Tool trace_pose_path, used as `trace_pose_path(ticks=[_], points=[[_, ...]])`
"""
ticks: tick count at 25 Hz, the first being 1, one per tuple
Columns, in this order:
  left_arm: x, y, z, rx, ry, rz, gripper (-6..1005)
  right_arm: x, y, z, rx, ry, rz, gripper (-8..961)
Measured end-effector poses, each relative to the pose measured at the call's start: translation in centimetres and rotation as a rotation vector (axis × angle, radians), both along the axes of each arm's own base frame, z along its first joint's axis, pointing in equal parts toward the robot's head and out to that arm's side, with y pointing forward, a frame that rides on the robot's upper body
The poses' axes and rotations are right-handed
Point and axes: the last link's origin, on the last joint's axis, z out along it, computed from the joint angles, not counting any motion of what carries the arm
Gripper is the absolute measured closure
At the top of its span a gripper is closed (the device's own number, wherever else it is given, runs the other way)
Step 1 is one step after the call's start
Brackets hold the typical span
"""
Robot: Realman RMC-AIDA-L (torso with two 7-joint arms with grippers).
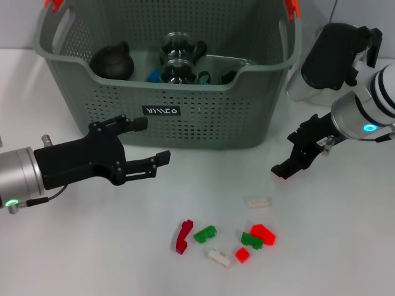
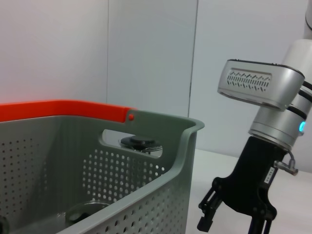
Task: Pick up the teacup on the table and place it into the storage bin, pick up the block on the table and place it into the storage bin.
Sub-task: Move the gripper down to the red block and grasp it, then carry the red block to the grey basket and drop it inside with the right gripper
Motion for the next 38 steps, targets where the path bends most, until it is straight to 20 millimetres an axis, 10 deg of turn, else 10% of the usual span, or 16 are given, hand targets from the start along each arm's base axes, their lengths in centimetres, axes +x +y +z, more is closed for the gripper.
trace_pose_path(ticks=[18,38], points=[[-0.1,-0.1,-0.1,0.000,-0.003,0.006,138,1.1,-0.6,-1.5,-0.008,-0.028,-0.004,154],[-0.3,-0.3,-0.2,-0.007,-0.008,0.015,137,1.1,-0.8,-1.3,-0.012,0.008,-0.032,717]])
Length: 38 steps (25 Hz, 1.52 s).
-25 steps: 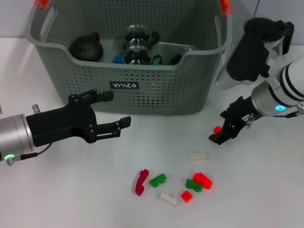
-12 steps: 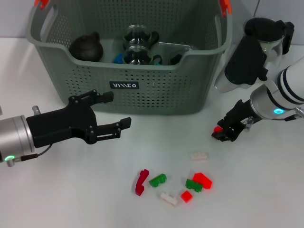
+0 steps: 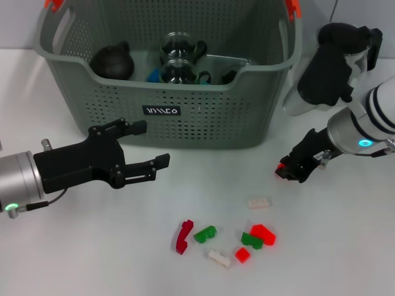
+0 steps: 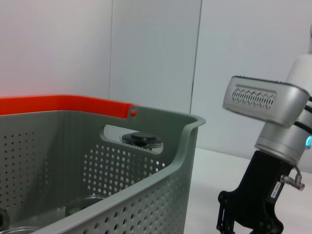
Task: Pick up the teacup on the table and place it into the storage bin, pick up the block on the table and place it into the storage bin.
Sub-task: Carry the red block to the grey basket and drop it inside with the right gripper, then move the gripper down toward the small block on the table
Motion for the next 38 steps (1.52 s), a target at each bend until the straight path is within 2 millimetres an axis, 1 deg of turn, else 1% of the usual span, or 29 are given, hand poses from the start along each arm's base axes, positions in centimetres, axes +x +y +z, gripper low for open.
trace_pose_path(ticks=[1,3,5,7,9,11,13,15,19,22,24,27,30,31,33,36,38], points=[[0.0,-0.1,0.0,0.000,-0.001,0.001,137,-0.2,-0.2,0.3,-0.003,0.013,0.000,737],[-0.2,-0.2,0.2,0.003,-0.005,0.005,137,-0.8,-0.7,1.2,-0.009,0.048,0.006,737],[-0.4,-0.3,0.3,0.007,-0.008,0.012,138,-1.7,-1.3,2.2,-0.016,0.096,0.014,738],[-0.6,-0.5,0.4,0.012,-0.009,0.021,138,-3.1,-1.8,3.7,-0.020,0.175,0.027,738],[-0.8,-0.6,0.5,0.019,-0.009,0.028,138,-4.8,-2.4,5.2,-0.037,0.278,0.055,739],[-1.0,-0.7,0.5,0.023,-0.010,0.033,138,-6.9,-3.0,6.6,-0.073,0.399,0.099,739],[-1.0,-0.7,0.6,0.024,-0.011,0.033,138,-9.1,-3.3,7.9,-0.098,0.509,0.150,739],[-0.9,-0.6,0.6,0.025,-0.011,0.030,138,-10.9,-2.9,8.9,-0.095,0.579,0.192,740],[-0.7,-0.4,0.6,0.024,-0.011,0.026,137,-14.6,-0.8,10.3,-0.058,0.682,0.245,741],[-0.6,-0.3,0.6,0.024,-0.009,0.023,137,-16.3,1.0,10.9,-0.020,0.678,0.256,741],[-0.6,-0.2,0.6,0.025,-0.009,0.021,137,-16.9,2.6,11.1,0.045,0.644,0.254,742],[-0.6,-0.2,0.6,0.026,-0.008,0.020,137,-17.0,4.8,11.5,0.178,0.575,0.251,732],[-0.6,-0.2,0.6,0.027,-0.007,0.020,138,-17.0,5.6,11.6,0.231,0.533,0.265,702],[-0.6,-0.2,0.6,0.027,-0.007,0.020,138,-16.9,5.5,11.6,0.227,0.529,0.273,692],[-0.7,-0.3,0.6,0.026,-0.008,0.022,137,-16.9,4.9,11.4,0.190,0.533,0.298,595],[-0.7,-0.3,0.7,0.025,-0.010,0.023,137,-16.3,3.1,11.4,0.086,0.560,0.342,450],[-0.6,-0.4,0.7,0.023,-0.013,0.020,137,-15.3,1.6,11.6,-0.001,0.565,0.363,295]])
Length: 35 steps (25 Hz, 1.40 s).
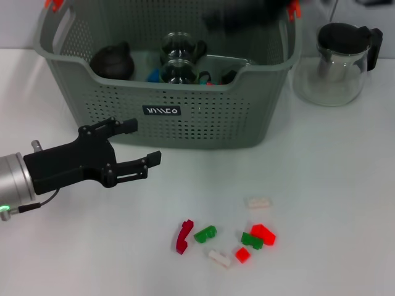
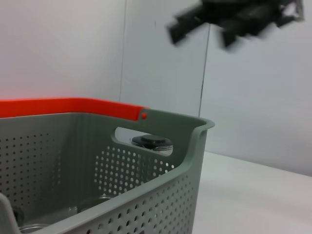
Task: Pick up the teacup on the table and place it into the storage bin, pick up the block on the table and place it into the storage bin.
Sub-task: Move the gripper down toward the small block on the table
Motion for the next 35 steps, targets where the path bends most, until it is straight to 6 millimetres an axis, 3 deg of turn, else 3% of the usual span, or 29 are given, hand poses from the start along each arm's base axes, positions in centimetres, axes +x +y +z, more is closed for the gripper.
trace_pose_path(ticks=[1,7,10,15,25,35], points=[[0.0,0.0,0.0,-0.001,-0.001,-0.001,137,0.8,-0.7,0.1,-0.037,-0.014,0.015,217],[0.1,-0.2,0.0,-0.010,-0.009,-0.008,138,6.4,-5.5,-0.3,-0.286,-0.166,0.096,111],[0.2,-0.4,0.0,-0.018,-0.017,-0.017,138,8.6,-6.5,-1.1,-0.325,-0.255,0.069,57],[0.4,-0.5,0.0,-0.025,-0.023,-0.025,138,11.3,-6.4,-4.1,-0.329,-0.464,-0.003,13],[0.4,-0.5,-0.2,-0.036,-0.036,-0.015,137,12.1,-4.1,-10.7,-0.288,-0.662,0.033,11],[0.3,-0.6,-0.3,-0.034,-0.037,-0.005,137,11.9,-3.3,-13.1,-0.254,-0.713,0.069,36]])
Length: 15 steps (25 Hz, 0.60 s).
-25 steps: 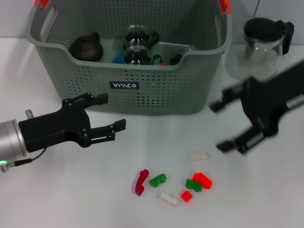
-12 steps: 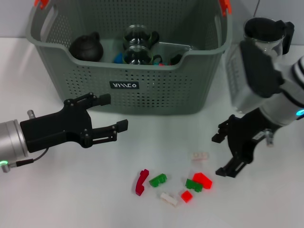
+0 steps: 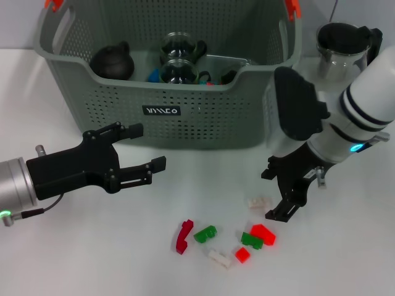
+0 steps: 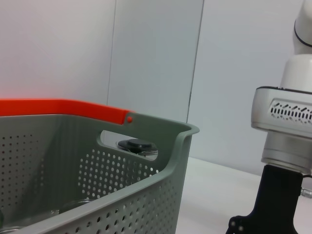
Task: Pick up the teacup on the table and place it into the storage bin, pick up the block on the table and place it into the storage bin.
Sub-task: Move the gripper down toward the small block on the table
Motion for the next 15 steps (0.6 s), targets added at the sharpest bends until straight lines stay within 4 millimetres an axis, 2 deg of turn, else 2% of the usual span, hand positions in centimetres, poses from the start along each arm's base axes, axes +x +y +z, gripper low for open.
trace_pose_path(ticks=[7,15], points=[[0.0,0.0,0.0,0.000,0.001,0.002,138,0.1,0.2,-1.2,0.027,-0.018,0.012,59],[-0.1,0.0,0.0,0.001,0.002,0.005,138,0.1,0.0,-1.7,0.017,-0.011,0.014,323]])
